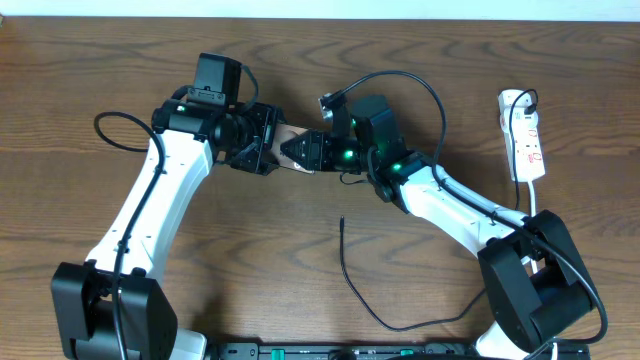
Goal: Plug charger to phone and switch on socket
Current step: 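Grasp the phone's top edge with the right gripper beside the left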
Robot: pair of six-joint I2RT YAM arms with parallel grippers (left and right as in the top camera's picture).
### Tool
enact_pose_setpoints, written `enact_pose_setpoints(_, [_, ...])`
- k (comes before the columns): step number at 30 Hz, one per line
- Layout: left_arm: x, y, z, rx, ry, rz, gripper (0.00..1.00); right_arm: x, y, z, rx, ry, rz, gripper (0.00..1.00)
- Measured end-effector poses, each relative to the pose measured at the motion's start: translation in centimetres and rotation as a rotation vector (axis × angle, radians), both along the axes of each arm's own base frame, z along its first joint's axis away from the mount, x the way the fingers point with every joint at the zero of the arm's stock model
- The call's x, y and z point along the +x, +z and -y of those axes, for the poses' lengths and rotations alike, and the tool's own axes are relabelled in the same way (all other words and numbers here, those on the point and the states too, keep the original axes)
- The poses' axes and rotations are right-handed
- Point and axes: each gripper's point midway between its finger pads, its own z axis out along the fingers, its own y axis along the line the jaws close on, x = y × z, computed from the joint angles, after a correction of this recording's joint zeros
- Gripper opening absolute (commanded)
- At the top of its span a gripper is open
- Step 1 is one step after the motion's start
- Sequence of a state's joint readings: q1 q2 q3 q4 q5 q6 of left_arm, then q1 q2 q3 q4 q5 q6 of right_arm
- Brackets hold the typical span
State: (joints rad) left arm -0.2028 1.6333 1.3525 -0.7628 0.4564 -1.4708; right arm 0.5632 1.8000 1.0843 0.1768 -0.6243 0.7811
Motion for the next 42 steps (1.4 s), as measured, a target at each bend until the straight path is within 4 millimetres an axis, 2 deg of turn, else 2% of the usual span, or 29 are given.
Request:
enact_pose_setpoints(13, [0.0,-0.2,0.0,0.023,0.000,0.005,0.07,0.1,0.1,0.0,0.002,-0.004,0.001,0.29])
enact_pose_setpoints(29, [0.0,-0.4,-0.4,0.046,0.011,0.001,0.07,-0.3,-0.1,-0.8,-0.014,-0.010,0.015,0.27])
enact_pose_setpoints(42, [0.1,-0.4,-0.4,0.048,0.012,0.005,0.07,-0.3,0.3,-1.0,-0.001,-0.009,0.022,0.16])
